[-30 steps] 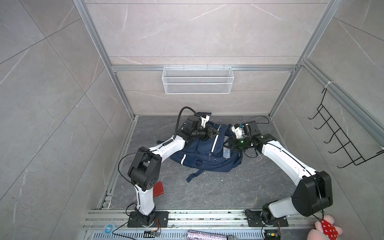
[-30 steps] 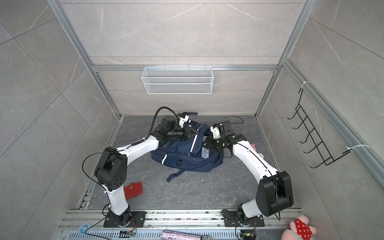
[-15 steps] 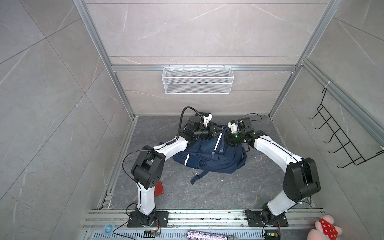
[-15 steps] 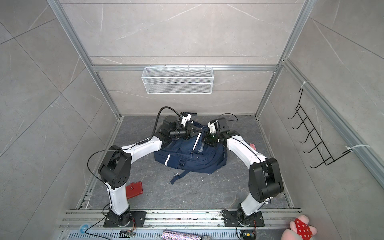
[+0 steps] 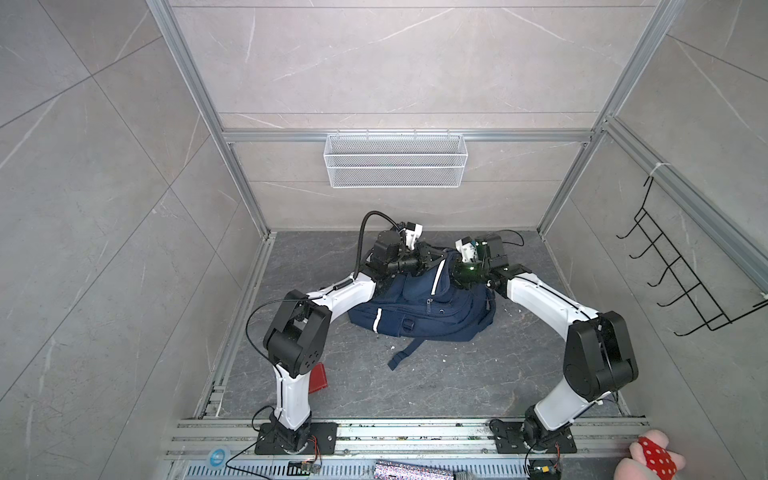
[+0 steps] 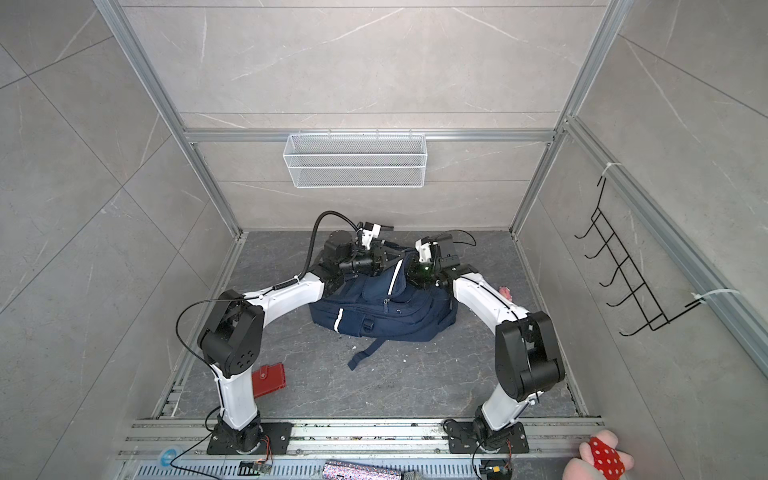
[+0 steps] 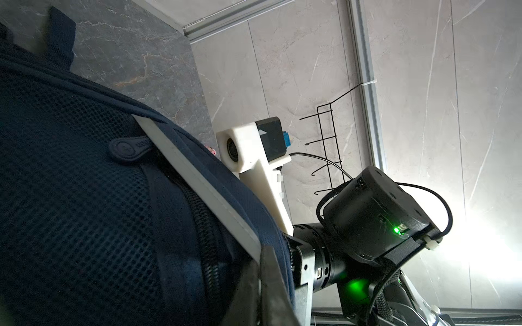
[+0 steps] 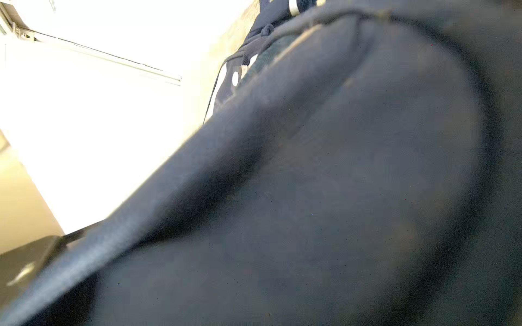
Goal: Pack the student bag
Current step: 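Insert the toothbrush case into the backpack top with the right gripper while left holds, then move the left gripper down to the red wallet while the right stays at the bag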
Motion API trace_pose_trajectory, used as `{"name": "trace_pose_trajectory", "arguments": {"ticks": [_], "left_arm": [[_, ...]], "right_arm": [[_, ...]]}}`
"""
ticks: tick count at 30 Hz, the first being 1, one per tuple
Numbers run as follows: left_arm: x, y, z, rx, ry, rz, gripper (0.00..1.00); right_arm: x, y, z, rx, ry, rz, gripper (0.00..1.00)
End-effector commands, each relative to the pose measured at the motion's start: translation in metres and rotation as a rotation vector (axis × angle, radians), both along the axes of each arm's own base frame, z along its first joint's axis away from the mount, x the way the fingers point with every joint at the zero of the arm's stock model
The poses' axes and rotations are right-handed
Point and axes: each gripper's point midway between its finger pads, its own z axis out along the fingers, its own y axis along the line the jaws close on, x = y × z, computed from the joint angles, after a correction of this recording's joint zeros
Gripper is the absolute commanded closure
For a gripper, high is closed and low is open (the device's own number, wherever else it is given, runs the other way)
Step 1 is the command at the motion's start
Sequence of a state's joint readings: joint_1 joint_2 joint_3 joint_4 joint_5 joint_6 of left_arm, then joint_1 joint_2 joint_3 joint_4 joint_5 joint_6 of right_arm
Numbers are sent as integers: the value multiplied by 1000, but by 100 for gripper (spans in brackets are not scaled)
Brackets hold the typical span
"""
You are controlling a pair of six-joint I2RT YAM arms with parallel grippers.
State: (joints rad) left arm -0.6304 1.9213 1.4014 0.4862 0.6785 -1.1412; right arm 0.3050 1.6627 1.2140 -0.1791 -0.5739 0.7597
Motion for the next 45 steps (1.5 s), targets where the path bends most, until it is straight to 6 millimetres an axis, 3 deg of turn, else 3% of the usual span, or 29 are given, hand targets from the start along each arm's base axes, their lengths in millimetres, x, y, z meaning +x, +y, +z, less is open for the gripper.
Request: {"name": "trace_pose_trajectory", "arguments": {"ticks": [1, 4, 7, 10, 11, 18, 25, 29, 35, 38, 43, 45], "left_arm": [[-32, -19, 67, -133, -210, -65, 100], [-25, -14, 53, -101, -184, -25, 100], [-15, -6, 37, -69, -158, 20, 100], [-6, 4, 24, -47, -137, 45, 100], [-4, 7, 20, -34, -135, 48, 100], [7, 14, -13, 95, -113, 49, 100], [20, 13, -57, 217, -78, 67, 100], [26, 8, -81, 246, -37, 63, 100], [16, 4, -103, 385, -48, 44, 100], [8, 9, -99, 438, -82, 62, 69], [-21, 26, -53, 556, -195, 101, 19], [-39, 38, -39, 615, -204, 113, 8]], "right_arm": [[-14, 23, 13, 29, -45, 109, 58], [-20, 17, 18, -14, -61, 119, 51], [-27, 6, 18, -74, -68, 115, 37], [-37, -9, 18, -119, -73, 103, 8], [-40, -15, 18, -129, -71, 95, 4], [-65, -40, 35, -201, -101, 99, 4], [-104, -74, 32, -388, -87, 110, 3], [-113, -86, 20, -470, -52, 116, 3], [-119, -110, 26, -596, -71, 80, 4], [-120, -118, 31, -646, -87, 73, 4], [-115, -115, 48, -653, -139, 80, 3], [-114, -112, 51, -655, -153, 84, 3]]}}
